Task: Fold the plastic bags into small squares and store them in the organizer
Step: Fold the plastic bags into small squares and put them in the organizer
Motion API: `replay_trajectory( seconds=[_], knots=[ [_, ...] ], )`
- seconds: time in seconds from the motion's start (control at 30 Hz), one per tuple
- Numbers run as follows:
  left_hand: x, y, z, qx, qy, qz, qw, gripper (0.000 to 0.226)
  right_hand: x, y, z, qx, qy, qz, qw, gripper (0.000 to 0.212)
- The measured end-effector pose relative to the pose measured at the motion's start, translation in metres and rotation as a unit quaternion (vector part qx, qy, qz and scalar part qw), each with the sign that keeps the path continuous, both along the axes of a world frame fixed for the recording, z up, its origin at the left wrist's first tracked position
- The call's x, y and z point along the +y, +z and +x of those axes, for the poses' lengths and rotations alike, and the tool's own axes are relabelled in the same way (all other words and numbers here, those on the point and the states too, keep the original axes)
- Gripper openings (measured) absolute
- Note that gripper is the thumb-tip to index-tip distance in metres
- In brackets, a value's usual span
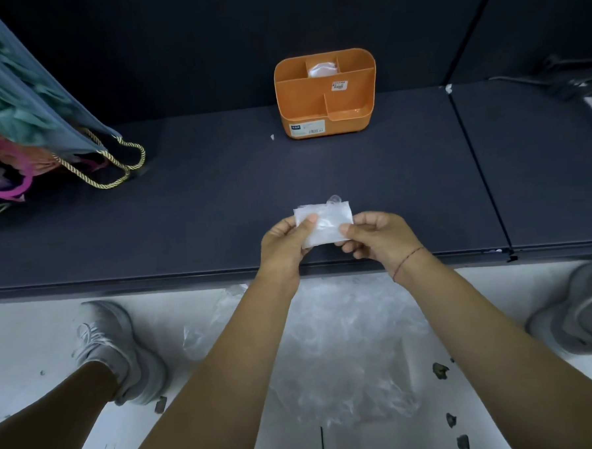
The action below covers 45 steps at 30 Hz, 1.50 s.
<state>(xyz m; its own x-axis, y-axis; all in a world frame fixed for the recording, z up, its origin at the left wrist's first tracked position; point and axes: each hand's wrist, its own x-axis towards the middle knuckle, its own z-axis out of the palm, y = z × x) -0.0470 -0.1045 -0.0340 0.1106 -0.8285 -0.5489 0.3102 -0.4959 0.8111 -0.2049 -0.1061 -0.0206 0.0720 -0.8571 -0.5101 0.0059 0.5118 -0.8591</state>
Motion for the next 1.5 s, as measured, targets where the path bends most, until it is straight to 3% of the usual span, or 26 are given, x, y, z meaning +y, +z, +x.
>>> replay_trajectory(
  seconds=[0.17, 0.27, 0.33, 0.43, 0.53, 0.6, 0.7, 0.77, 0.83, 1.07, 1.2, 1.37, 1.5],
  knots=[
    [-0.006, -0.006, -0.006, -0.003, 0.035, 0.015, 0.999, 0.010, -0.003, -0.007, -0.008, -0.002, -0.058, 0.000, 0.998, 0.014],
    [-0.010, -0.009, -0.013, 0.002, 0.024, 0.014, 1.000, 0.006, -0.006, -0.008, -0.007, -0.078, -0.046, 0.026, 0.996, 0.018],
    [-0.015, -0.009, -0.017, 0.007, 0.014, 0.010, 1.000, 0.005, -0.011, -0.007, -0.004, -0.113, -0.048, 0.036, 0.992, 0.018],
    [-0.034, -0.006, -0.022, -0.004, 0.033, -0.007, 0.999, 0.007, -0.021, -0.007, -0.002, -0.123, -0.129, 0.029, 0.984, 0.010],
    [-0.075, -0.006, -0.019, -0.159, 0.054, -0.090, 0.982, 0.011, -0.034, -0.012, -0.007, -0.116, -0.199, 0.011, 0.973, 0.008],
    [-0.106, -0.004, -0.016, -0.306, 0.001, -0.189, 0.933, 0.017, -0.040, -0.015, -0.015, -0.105, -0.213, -0.003, 0.971, 0.009],
    [-0.151, -0.011, -0.012, -0.512, -0.125, -0.302, 0.794, 0.040, -0.041, -0.021, -0.026, -0.088, -0.214, -0.011, 0.973, 0.010],
    [-0.175, -0.018, -0.012, -0.588, -0.211, -0.325, 0.710, 0.051, -0.040, -0.026, -0.031, -0.071, -0.211, -0.012, 0.975, 0.011],
    [-0.188, -0.026, -0.013, -0.612, -0.262, -0.332, 0.668, 0.056, -0.037, -0.032, -0.035, -0.059, -0.204, -0.016, 0.977, 0.012],
    [-0.170, -0.037, -0.012, -0.596, -0.260, -0.343, 0.677, 0.073, -0.039, -0.036, -0.037, -0.029, -0.204, -0.021, 0.978, 0.012],
    [-0.139, -0.039, -0.009, -0.589, -0.264, -0.346, 0.681, 0.071, -0.043, -0.025, -0.035, -0.017, -0.196, -0.048, 0.979, 0.012],
    [-0.077, -0.039, -0.007, -0.596, -0.274, -0.337, 0.676, 0.073, -0.053, 0.003, -0.039, 0.016, -0.171, -0.112, 0.979, 0.013],
    [-0.035, -0.039, -0.009, -0.605, -0.266, -0.331, 0.673, 0.069, -0.073, 0.030, -0.039, 0.102, -0.119, -0.191, 0.969, 0.017]
  ],
)
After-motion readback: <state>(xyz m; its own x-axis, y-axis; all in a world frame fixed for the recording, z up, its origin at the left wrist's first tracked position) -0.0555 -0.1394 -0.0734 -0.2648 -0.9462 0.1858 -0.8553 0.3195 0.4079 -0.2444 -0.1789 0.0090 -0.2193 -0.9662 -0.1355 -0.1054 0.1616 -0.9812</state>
